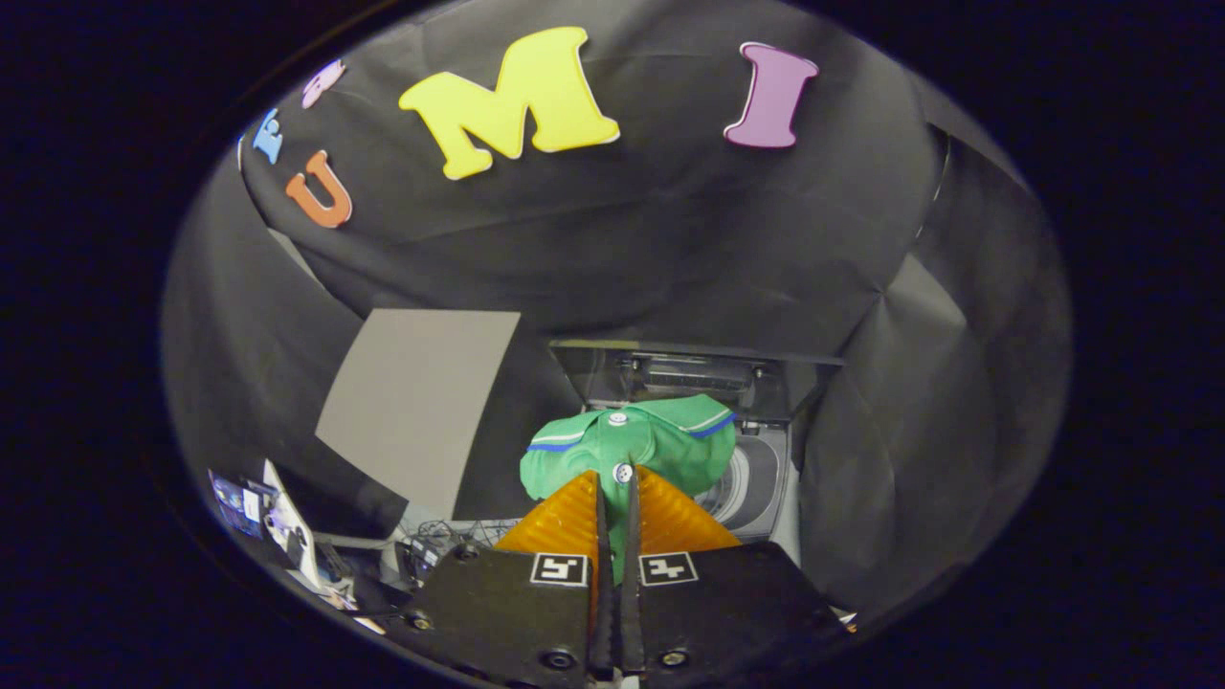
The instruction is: Put the clothes into the washing machine and then close the washing machine lid.
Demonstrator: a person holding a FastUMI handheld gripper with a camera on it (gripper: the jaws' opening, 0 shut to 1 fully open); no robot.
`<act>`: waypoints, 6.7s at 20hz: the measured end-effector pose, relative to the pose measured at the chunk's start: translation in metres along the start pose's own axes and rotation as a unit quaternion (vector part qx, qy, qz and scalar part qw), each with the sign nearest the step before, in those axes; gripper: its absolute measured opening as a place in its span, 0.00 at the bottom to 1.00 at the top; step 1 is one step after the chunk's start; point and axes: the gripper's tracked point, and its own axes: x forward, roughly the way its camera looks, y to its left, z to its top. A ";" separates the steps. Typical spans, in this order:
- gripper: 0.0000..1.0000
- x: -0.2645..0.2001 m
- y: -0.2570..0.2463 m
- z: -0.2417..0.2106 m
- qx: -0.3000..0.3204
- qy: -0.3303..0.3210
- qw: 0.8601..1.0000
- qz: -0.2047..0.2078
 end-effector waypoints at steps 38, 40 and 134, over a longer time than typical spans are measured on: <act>0.36 0.206 -0.059 -0.056 -0.045 -0.082 0.995 -0.040; 0.46 0.179 -0.050 -0.034 -0.042 -0.109 0.993 -0.029; 1.00 -0.222 0.097 -0.311 0.042 -0.492 0.863 -0.106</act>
